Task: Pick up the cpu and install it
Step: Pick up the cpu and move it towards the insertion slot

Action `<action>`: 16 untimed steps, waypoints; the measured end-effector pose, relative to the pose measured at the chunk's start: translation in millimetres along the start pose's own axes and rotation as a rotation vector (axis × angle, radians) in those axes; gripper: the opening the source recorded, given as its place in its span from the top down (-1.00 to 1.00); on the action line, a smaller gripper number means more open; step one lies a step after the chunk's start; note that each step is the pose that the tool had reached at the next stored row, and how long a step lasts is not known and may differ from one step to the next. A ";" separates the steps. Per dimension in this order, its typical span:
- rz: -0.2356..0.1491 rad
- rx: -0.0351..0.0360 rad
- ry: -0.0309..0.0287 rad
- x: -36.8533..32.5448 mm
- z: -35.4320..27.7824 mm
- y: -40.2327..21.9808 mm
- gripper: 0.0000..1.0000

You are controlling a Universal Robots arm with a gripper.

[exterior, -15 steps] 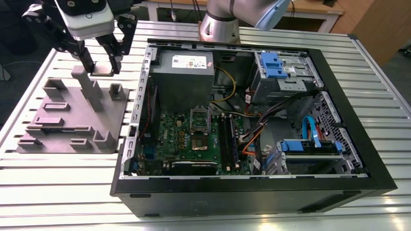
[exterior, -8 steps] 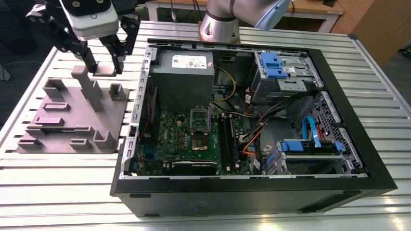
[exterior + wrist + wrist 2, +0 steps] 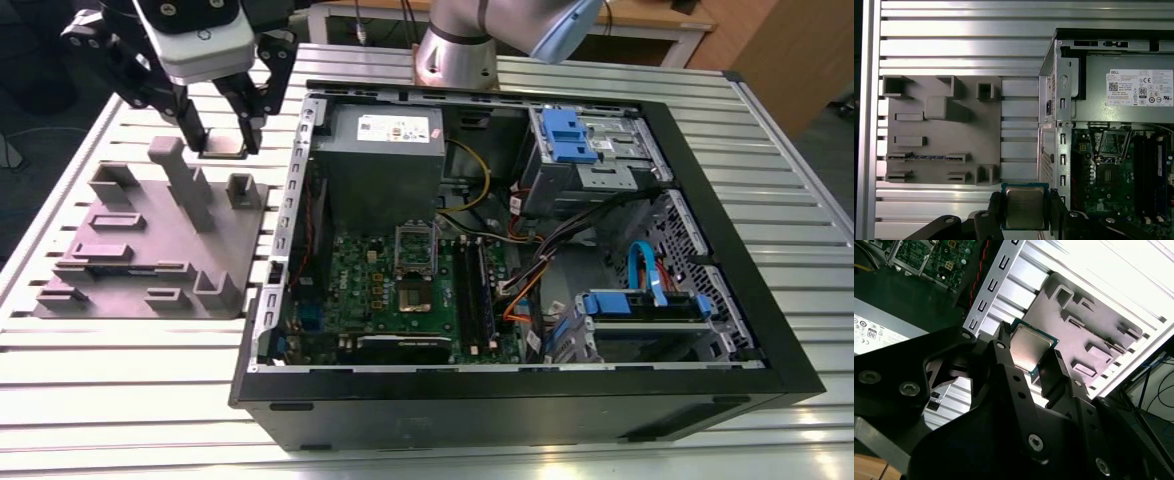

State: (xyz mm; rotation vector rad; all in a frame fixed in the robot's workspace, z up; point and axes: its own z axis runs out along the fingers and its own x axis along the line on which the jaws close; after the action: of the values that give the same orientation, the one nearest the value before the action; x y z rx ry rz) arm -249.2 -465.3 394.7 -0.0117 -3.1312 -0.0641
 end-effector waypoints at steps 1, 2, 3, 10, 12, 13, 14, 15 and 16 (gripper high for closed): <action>0.000 0.0000 0.0000 -1.0 0.0 0.0 0.06; 0.000 0.0001 0.0000 -2.0 0.0 0.0 0.06; 0.000 0.0000 0.0000 -2.9 0.0 0.0 0.06; 0.000 0.0000 0.0000 -8.3 0.0 0.0 0.06; 0.000 0.0001 0.0000 -9.8 0.0 0.1 0.06; 0.000 0.0000 0.0000 -10.4 0.0 0.1 0.06; 0.000 0.0000 0.0000 -11.1 0.0 0.1 0.06; 0.000 0.0000 0.0000 -11.8 0.0 0.1 0.06; 0.000 0.0000 -0.0001 -12.5 0.1 0.1 0.06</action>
State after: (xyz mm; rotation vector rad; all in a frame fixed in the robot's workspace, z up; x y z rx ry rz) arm -236.7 -465.3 394.5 -0.0118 -3.1313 -0.0641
